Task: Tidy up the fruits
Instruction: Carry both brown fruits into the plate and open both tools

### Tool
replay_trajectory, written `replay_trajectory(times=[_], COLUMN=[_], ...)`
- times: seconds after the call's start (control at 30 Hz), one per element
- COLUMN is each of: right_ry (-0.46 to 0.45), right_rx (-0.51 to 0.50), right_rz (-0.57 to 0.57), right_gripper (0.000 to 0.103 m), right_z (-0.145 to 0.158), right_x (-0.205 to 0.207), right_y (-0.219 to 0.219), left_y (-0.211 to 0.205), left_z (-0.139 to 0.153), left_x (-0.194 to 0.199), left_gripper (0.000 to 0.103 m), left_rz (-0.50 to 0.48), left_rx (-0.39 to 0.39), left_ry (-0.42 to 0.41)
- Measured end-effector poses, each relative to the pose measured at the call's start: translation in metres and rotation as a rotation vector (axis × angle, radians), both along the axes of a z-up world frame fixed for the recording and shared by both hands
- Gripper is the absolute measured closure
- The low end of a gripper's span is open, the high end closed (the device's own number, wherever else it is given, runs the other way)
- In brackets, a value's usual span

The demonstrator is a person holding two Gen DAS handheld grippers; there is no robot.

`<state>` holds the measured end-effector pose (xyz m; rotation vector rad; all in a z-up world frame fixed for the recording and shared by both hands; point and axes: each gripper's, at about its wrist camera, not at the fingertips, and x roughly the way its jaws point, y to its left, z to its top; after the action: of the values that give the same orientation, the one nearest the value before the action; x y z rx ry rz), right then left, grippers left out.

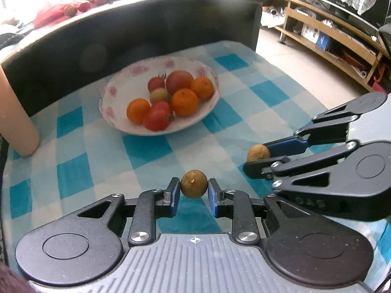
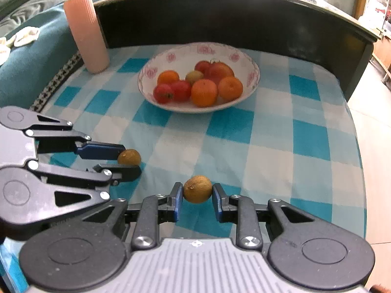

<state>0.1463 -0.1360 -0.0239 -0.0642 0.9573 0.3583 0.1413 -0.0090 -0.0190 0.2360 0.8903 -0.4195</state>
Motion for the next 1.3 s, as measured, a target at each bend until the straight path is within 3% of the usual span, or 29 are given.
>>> replay_trajectory(times=[0.7, 0.97, 1.3], right_ry=[-0.072, -0.081, -0.114], right_rx=[0.050, 0.095, 0.082], right_rz=[-0.059, -0.111, -0.119], right_gripper=[0.062, 0.062, 0.062], right_z=[0.031, 0.037, 0.039], right_x=[0.032, 0.067, 0.102], right_y=[0.005, 0.002, 0.006], left_y=[0.007, 0.008, 0.011], left_z=[0.034, 0.039, 0.038], left_x=[0.033, 0.065, 0.093], left_gripper=[0.073, 0.073, 0.073], left_rz=[0.064, 0.093, 0.129], left_rx=[-0.033, -0.036, -0.048], left_ry=[-0.085, -0.111, -0.113])
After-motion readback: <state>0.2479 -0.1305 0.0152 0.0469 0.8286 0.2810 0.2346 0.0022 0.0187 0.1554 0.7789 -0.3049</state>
